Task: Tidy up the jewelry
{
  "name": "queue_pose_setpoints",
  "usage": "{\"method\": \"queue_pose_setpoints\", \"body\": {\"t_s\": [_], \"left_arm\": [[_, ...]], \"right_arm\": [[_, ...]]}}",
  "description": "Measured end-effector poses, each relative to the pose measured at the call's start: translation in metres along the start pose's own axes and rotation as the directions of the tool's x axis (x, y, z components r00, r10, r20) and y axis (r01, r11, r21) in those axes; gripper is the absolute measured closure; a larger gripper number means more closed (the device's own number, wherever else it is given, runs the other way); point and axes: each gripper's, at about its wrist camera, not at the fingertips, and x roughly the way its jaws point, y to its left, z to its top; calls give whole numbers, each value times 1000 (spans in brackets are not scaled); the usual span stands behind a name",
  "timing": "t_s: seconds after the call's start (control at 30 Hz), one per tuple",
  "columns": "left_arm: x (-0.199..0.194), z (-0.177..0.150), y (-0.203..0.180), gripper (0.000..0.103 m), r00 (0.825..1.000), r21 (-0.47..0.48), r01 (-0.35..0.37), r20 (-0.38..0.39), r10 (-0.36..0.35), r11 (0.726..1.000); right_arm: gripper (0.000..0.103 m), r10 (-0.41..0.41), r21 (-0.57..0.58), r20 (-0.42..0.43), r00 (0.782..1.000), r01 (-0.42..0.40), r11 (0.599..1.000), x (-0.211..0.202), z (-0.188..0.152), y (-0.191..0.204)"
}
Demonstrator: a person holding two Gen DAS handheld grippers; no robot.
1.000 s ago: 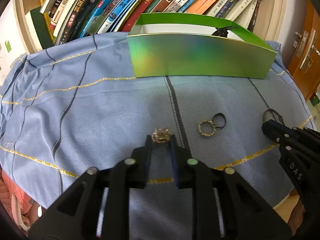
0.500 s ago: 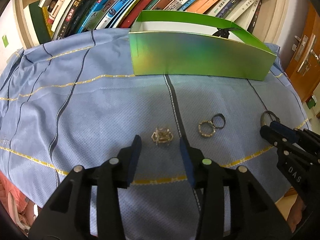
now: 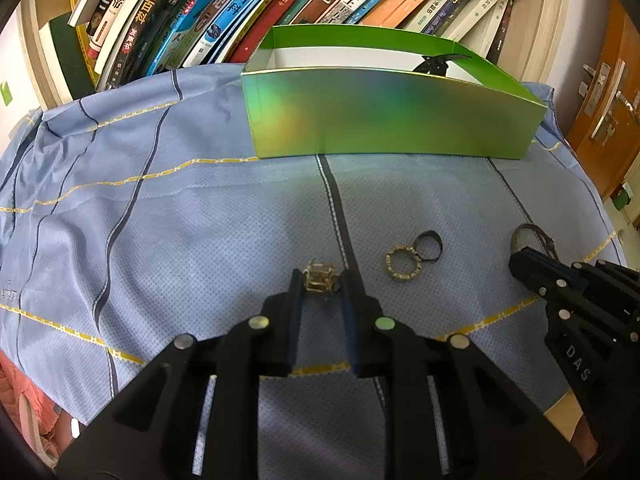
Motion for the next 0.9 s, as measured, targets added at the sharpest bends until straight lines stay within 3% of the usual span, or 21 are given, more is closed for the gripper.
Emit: {"method": "queue_pose_setpoints", "body": {"t_s": [0.27,0.33,0.4,0.47,0.63,0.77,0.9], "left_arm": [[-1,-1,-1,88,1000,-2,6,-8,-6,1000],[-1,-1,1,88,1000,-8,10,-10,-10,1000],[-2,-2,3,87,1000,-12,4,-15,-4,1000],[-3,-2,5,82,1000,-14,4,-19,-4,1000],[-5,-1,8,65,1000,-17,4,-11,-4,1000],[-6,-1,6,63,1000,-14,4,-5,-4,1000],[-5,0,5,53,1000,-5,2,-5,-2,1000]], "right_arm": [[97,79,-10,-9,997,-79,997,2,3,7],[88,78,3,-6,997,-78,997,-2,3,1],[57,63,10,23,998,-63,998,-13,2,-8],[50,43,4,46,998,-43,999,-22,0,-14],[48,20,16,31,999,-21,1000,-23,-2,-26],[48,59,-32,33,998,-58,998,-20,-3,-9],[53,60,-63,4,998,-60,996,-6,1,7]]}}
